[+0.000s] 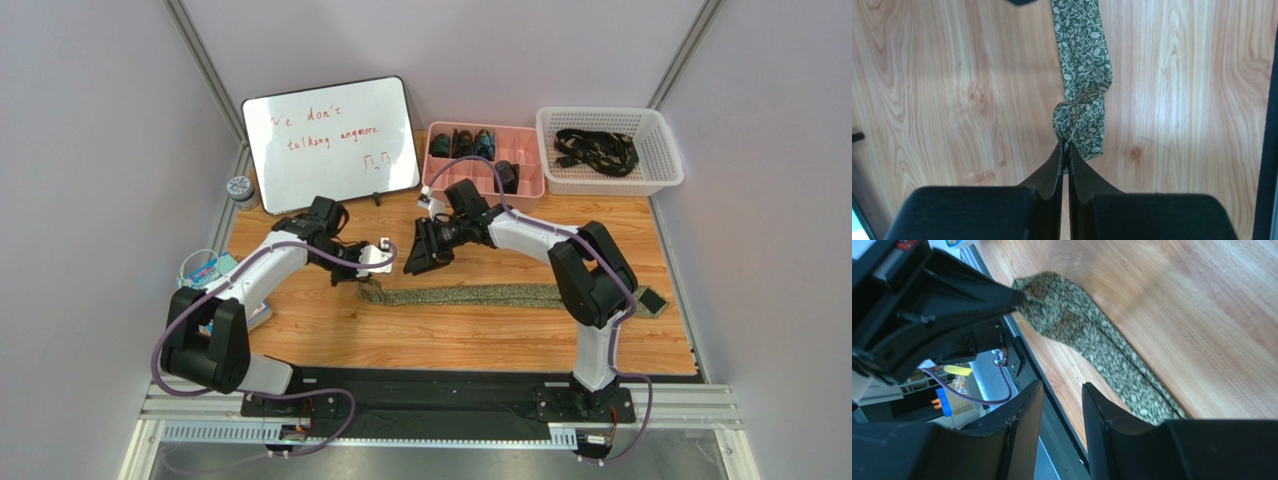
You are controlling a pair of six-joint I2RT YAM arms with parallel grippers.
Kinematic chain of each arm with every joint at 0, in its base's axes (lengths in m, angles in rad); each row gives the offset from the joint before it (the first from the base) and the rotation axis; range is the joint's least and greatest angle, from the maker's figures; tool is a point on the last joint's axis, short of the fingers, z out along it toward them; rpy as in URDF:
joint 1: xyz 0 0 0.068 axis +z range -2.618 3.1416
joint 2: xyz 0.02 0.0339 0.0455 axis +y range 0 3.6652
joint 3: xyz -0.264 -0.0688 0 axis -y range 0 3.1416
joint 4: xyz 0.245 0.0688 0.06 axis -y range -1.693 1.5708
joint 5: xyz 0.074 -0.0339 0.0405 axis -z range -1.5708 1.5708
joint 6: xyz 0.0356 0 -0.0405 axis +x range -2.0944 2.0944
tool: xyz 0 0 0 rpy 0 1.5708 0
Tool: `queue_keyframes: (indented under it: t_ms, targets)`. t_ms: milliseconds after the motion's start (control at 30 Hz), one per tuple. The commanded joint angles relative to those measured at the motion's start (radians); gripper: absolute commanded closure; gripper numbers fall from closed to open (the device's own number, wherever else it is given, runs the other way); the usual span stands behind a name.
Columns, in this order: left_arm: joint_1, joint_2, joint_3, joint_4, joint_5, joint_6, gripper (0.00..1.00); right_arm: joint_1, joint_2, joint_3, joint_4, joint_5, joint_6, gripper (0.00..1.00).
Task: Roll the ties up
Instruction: Flatten out the tie at the center of the board.
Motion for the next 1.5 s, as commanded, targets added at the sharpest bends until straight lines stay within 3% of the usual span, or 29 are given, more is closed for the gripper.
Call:
queue_keyframes:
  t_ms: [0, 67, 200, 300, 467, 700, 833, 1100, 1267, 1467]
  targets:
    - [-0.061, 0.003, 0.035, 0.066, 0.027, -0.099, 0.95, -0.015, -0.005, -0.028, 0.064, -0.067, 0.066, 0.58]
    - [-0.08, -0.005, 0.034, 0.076, 0.01, -0.124, 0.93, -0.015, -0.007, -0.034, 0.038, -0.071, 0.053, 0.58]
    - [-0.072, -0.025, 0.026, 0.076, -0.058, -0.205, 0.65, -0.015, -0.01, -0.005, -0.114, -0.009, -0.079, 0.65]
    - [0.006, -0.033, 0.066, -0.015, -0.009, -0.325, 0.52, -0.015, -0.042, -0.019, -0.151, 0.034, -0.136, 0.66]
    - [0.102, -0.06, 0.116, -0.059, 0.049, -0.638, 0.43, 0.014, -0.039, -0.026, -0.159, 0.055, -0.151, 0.69]
    - [0.15, -0.105, 0.092, 0.072, -0.006, -1.121, 0.42, 0.058, 0.031, -0.034, -0.103, 0.146, -0.15, 0.69]
    - [0.196, -0.083, 0.073, 0.1, 0.011, -1.394, 0.35, 0.057, 0.082, -0.026, -0.099, 0.224, -0.179, 0.7]
    - [0.198, -0.1, -0.101, 0.181, -0.029, -1.633, 0.3, 0.035, 0.12, 0.004, -0.076, 0.321, -0.231, 0.71]
    - [0.198, -0.096, -0.193, 0.319, -0.058, -1.696, 0.32, 0.034, 0.087, 0.004, -0.077, 0.296, -0.24, 0.7]
    - [0.198, -0.04, -0.175, 0.416, -0.015, -1.72, 0.3, 0.035, 0.012, -0.013, -0.063, 0.23, -0.202, 0.69]
